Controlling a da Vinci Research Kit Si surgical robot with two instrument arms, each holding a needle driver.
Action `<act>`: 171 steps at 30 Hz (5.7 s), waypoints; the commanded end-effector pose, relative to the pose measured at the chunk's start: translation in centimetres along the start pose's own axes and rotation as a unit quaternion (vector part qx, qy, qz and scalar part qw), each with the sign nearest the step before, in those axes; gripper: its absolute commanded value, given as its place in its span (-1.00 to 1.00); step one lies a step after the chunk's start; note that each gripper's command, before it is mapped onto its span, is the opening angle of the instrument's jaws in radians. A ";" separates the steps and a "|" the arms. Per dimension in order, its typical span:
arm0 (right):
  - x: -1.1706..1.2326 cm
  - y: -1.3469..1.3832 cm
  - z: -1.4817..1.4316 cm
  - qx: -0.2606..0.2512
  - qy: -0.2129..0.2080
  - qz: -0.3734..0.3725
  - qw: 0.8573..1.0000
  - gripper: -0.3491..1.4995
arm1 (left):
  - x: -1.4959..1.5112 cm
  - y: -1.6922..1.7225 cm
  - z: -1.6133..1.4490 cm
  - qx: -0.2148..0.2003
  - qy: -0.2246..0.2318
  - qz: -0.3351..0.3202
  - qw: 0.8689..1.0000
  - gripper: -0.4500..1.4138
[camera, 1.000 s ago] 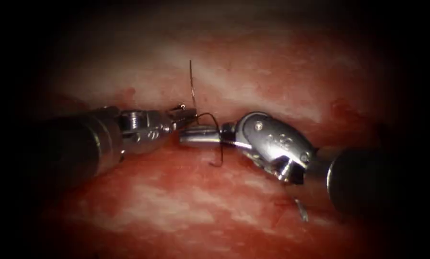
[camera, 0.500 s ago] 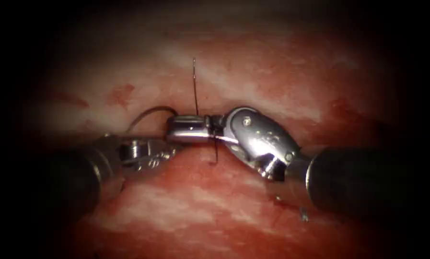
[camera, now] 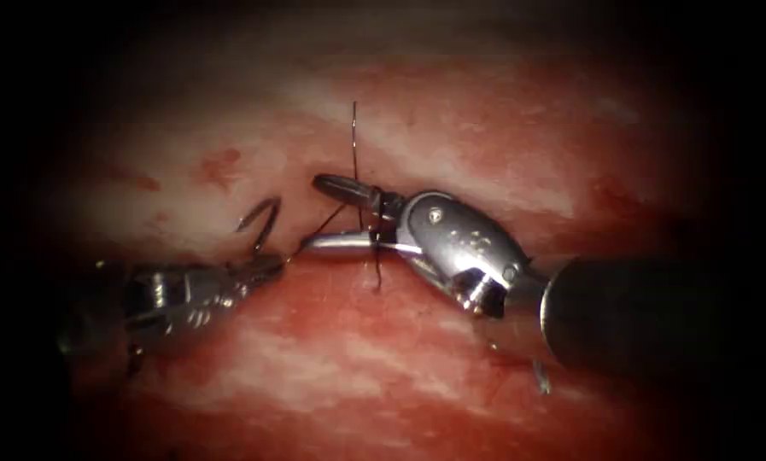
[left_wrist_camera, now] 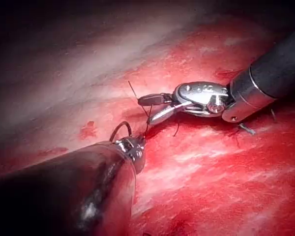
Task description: Wound Closure
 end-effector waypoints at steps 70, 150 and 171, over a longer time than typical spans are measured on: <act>-0.30 -0.15 -0.06 0.093 0.037 0.073 0.992 -0.02 | -0.07 -0.37 1.01 0.068 0.001 0.071 0.995 -1.00; -1.08 0.09 -0.18 -0.131 -0.147 0.344 0.918 0.09 | 0.28 0.27 0.69 0.085 -0.026 0.064 0.994 -1.00; -1.02 0.00 -0.28 -0.144 -0.142 0.328 0.923 -1.00 | 0.20 0.32 0.65 0.080 -0.026 0.069 0.994 -1.00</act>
